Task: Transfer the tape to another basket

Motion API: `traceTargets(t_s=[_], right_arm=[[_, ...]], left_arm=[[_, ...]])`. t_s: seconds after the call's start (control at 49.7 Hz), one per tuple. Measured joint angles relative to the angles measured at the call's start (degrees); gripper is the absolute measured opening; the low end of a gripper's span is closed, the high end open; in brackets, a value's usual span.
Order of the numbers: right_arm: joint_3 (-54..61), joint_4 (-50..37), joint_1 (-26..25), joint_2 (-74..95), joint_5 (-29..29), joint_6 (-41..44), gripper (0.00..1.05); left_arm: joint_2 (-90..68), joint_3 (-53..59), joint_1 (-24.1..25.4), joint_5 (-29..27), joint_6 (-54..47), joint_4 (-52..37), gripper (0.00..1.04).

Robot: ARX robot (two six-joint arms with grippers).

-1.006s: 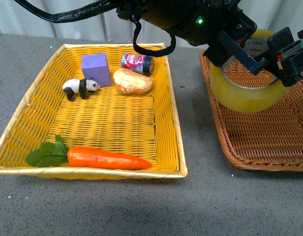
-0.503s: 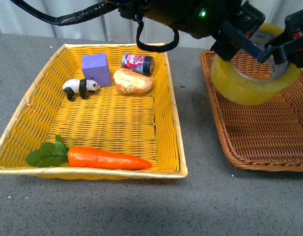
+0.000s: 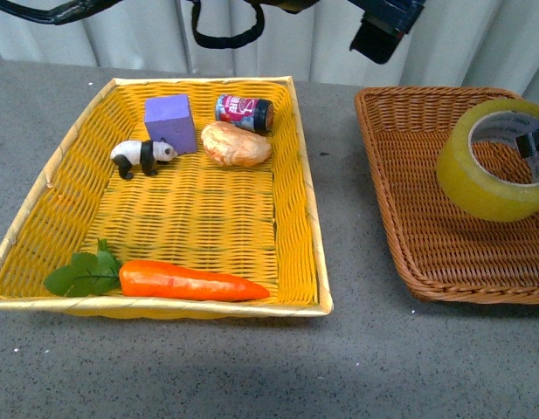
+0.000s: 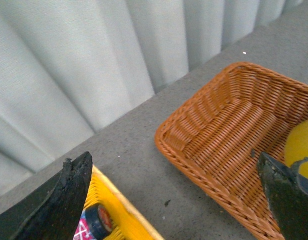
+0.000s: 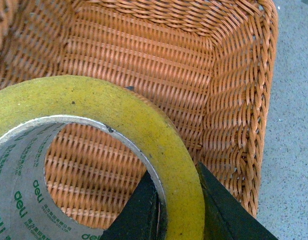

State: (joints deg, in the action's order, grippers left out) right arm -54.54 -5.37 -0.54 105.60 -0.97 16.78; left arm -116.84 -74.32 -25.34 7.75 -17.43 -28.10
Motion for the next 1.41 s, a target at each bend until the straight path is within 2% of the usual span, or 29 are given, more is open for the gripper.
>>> traceTargets(t_s=[0.101, 0.302, 0.563, 0.624, 0.684, 0.825, 0.865, 0.926, 1.006, 1.067, 1.087, 1.147, 1.228, 1.328, 1.409], right_arm=[[-2.2, -1.4, -1.9, 4.1, -0.6, -1.6, 0.16], [-5.8, -3.6, -3.2, 10.8, -3.0, -3.7, 0.16], [-7.4, -4.0, -2.2, 13.9, -4.0, -4.6, 0.16], [-7.5, -4.2, -1.9, 14.0, -4.2, -4.9, 0.26], [-7.5, -5.7, -1.7, 13.8, -4.1, -5.0, 0.40], [-5.2, -9.2, -2.0, 11.0, -1.0, -5.2, 0.65], [-3.5, -10.7, -2.5, 8.7, -0.4, -5.6, 0.75], [-2.4, -11.3, -2.8, 6.9, 0.8, -5.5, 0.83], [0.4, -13.0, -3.7, 2.1, 1.5, -5.5, 0.98], [2.7, -14.7, -4.2, -1.2, 1.9, -5.4, 0.95], [3.7, -17.8, -4.4, -1.3, 0.9, -6.0, 0.93], [11.0, -39.6, -4.6, -1.4, -3.0, -11.0, 0.79], [17.8, -53.4, -4.1, -2.9, -3.0, -13.5, 0.67], [23.2, -60.7, -3.6, -6.6, -2.9, -14.9, 0.52], [28.6, -62.1, -3.4, -12.4, -2.1, -15.6, 0.35]], left_arm=[[1.2, 3.1, 3.2, -3.4, 6.1, -3.8, 0.98], [1.6, 5.3, 9.6, -6.3, 15.5, -4.0, 0.98], [1.7, 6.0, 12.5, -6.6, 20.2, -3.1, 0.98], [1.7, 6.3, 12.6, -6.7, 20.6, -3.1, 0.98], [1.9, 6.5, 12.7, -7.2, 22.1, -2.5, 0.98], [3.0, 8.2, 13.4, -6.6, 25.8, -3.1, 0.98], [3.8, 9.3, 13.8, -7.2, 26.6, -3.7, 0.98], [4.6, 10.3, 14.0, -7.9, 26.6, -4.4, 0.98], [7.2, 13.2, 14.8, -9.1, 26.8, -6.0, 0.98], [9.6, 15.9, 15.1, -10.1, 26.7, -7.6, 0.98], [9.9, 16.3, 15.1, -10.5, 26.6, -7.8, 0.98], [11.1, 21.6, 15.2, -16.1, 22.8, -19.5, 0.85], [13.5, 27.7, 15.8, -16.3, 20.3, -27.3, 0.73], [17.4, 34.2, 16.9, -15.7, 19.1, -31.0, 0.58], [22.7, 41.0, 18.0, -14.7, 18.5, -32.9, 0.40]])
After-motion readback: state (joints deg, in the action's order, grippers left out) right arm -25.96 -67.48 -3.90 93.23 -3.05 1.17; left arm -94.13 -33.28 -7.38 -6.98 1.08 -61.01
